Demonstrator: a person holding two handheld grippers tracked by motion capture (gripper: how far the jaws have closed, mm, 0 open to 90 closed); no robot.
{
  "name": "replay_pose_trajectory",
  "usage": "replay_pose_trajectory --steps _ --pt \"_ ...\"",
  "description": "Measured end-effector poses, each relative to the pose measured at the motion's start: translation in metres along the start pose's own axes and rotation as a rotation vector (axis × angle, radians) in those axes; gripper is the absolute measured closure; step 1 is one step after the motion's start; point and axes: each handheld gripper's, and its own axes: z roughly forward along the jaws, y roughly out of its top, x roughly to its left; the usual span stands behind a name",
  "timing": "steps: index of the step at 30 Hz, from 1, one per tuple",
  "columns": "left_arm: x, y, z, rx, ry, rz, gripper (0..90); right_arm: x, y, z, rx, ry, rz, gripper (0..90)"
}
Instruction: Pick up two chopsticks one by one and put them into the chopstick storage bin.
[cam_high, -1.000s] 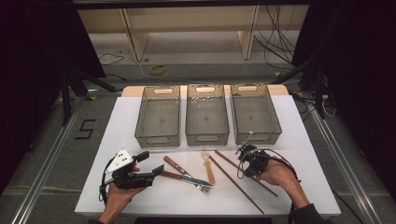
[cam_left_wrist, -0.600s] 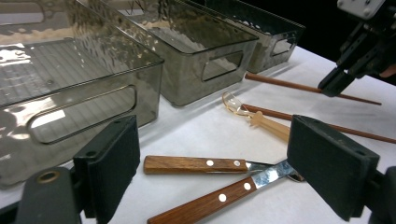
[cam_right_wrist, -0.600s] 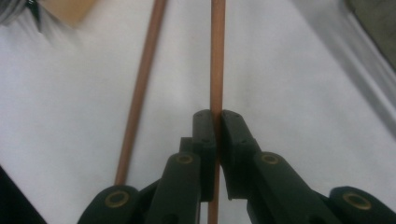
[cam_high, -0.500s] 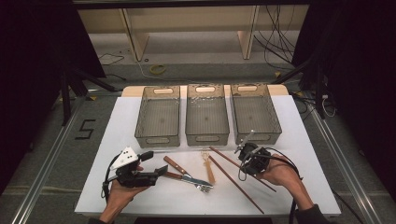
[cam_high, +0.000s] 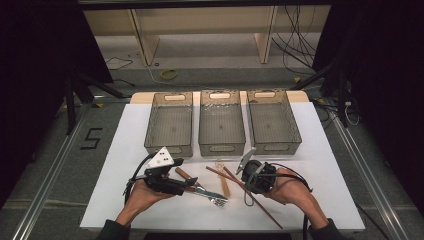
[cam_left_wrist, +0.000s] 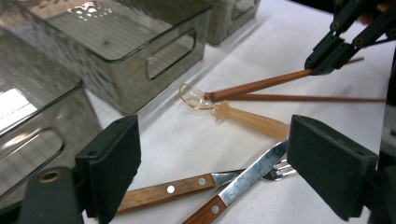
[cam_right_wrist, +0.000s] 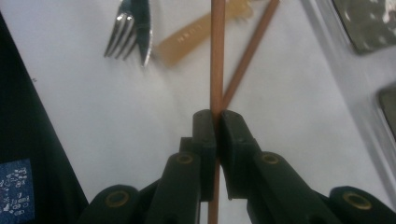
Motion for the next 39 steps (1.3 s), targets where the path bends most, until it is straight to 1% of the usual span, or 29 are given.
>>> replay_pose_trajectory --steps 1,2,3,4,6,8,9,10,12,13,15,16,19,20,21,22,24,25,26,27,30,31,32,33,36,38,39 --pt "-0.001 0.001 0.002 0.015 -0.010 0.017 18.5 0.005 0.004 0.000 -0.008 0.007 -0.033 85.4" --pt "-0.003 0.003 0.004 0.028 -0.019 0.027 19.1 0.007 0.006 -0.001 -0.008 0.008 -0.045 85.4" --pt "-0.004 0.004 0.005 0.042 -0.030 0.036 19.1 0.007 0.006 -0.001 -0.008 0.008 -0.045 85.4" --pt "-0.006 0.005 0.007 0.057 -0.042 0.046 20.5 0.010 0.009 -0.001 -0.009 0.005 -0.069 85.5" --pt "-0.009 0.008 0.009 0.090 -0.049 0.081 21.1 0.012 0.011 -0.002 -0.008 0.006 -0.073 85.4" --pt "-0.013 0.010 0.012 0.119 -0.057 0.101 23.5 0.018 0.014 -0.003 -0.008 0.009 -0.097 85.5" --pt "-0.014 0.010 0.013 0.131 -0.063 0.116 23.5 0.018 0.014 -0.003 -0.008 0.009 -0.097 85.5" --pt "-0.016 0.011 0.014 0.145 -0.067 0.127 24.6 0.021 0.016 -0.004 -0.001 0.011 -0.117 85.4" --pt "-0.019 0.012 0.018 0.176 -0.068 0.153 25.8 0.023 0.017 -0.004 -0.003 0.010 -0.123 85.5" --pt "-0.020 0.012 0.019 0.188 -0.073 0.172 30.1 0.025 0.018 -0.003 0.001 0.011 -0.148 85.4" --pt "-0.023 0.013 0.021 0.204 -0.085 0.196 33.4 0.027 0.019 -0.002 -0.001 0.016 -0.177 85.4" --pt "-0.025 0.013 0.023 0.213 -0.095 0.202 33.4 0.027 0.019 -0.002 -0.001 0.016 -0.177 85.4" --pt "-0.031 0.013 0.028 0.246 -0.109 0.247 38.8 0.031 0.020 -0.001 0.003 0.026 -0.173 85.5" --pt "-0.032 0.013 0.029 0.258 -0.120 0.256 43.6 0.033 0.021 0.000 0.013 0.026 -0.188 85.4" --pt "-0.034 0.013 0.030 0.265 -0.127 0.264 45.9 0.033 0.022 0.001 0.009 0.027 -0.197 85.4" --pt "-0.035 0.014 0.031 0.272 -0.130 0.284 47.6 0.034 0.022 0.001 0.012 0.026 -0.205 85.4" --pt "-0.038 0.014 0.033 0.286 -0.139 0.298 48.5 0.035 0.022 0.002 0.010 0.031 -0.199 85.4" --pt "-0.039 0.014 0.034 0.295 -0.144 0.306 51.7 0.035 0.023 0.002 0.015 0.034 -0.221 85.5" --pt "-0.040 0.014 0.034 0.309 -0.148 0.318 51.7 0.035 0.023 0.002 0.015 0.034 -0.221 85.5" --pt "-0.040 0.014 0.035 0.316 -0.150 0.328 54.6 0.036 0.023 0.002 0.009 0.032 -0.230 85.5" --pt "-0.041 0.014 0.037 0.325 -0.150 0.332 57.1 0.038 0.023 0.002 0.002 0.036 -0.233 85.4" --pt "-0.041 0.014 0.037 0.330 -0.156 0.331 61.2 0.039 0.024 0.002 0.009 0.037 -0.240 85.5" --pt "-0.041 0.014 0.037 0.336 -0.163 0.333 61.2 0.039 0.024 0.002 0.009 0.037 -0.240 85.5" --pt "-0.041 0.013 0.038 0.338 -0.167 0.332 64.1 0.039 0.024 0.003 0.008 0.038 -0.249 85.5" --pt "-0.042 0.013 0.040 0.355 -0.169 0.338 66.2 0.040 0.024 0.003 0.005 0.044 -0.249 85.4" --pt "-0.042 0.013 0.040 0.365 -0.177 0.345 68.7 0.040 0.024 0.003 0.007 0.041 -0.262 85.4" --pt "-0.042 0.013 0.041 0.369 -0.181 0.347 69.5 0.041 0.024 0.003 0.010 0.043 -0.256 85.4"
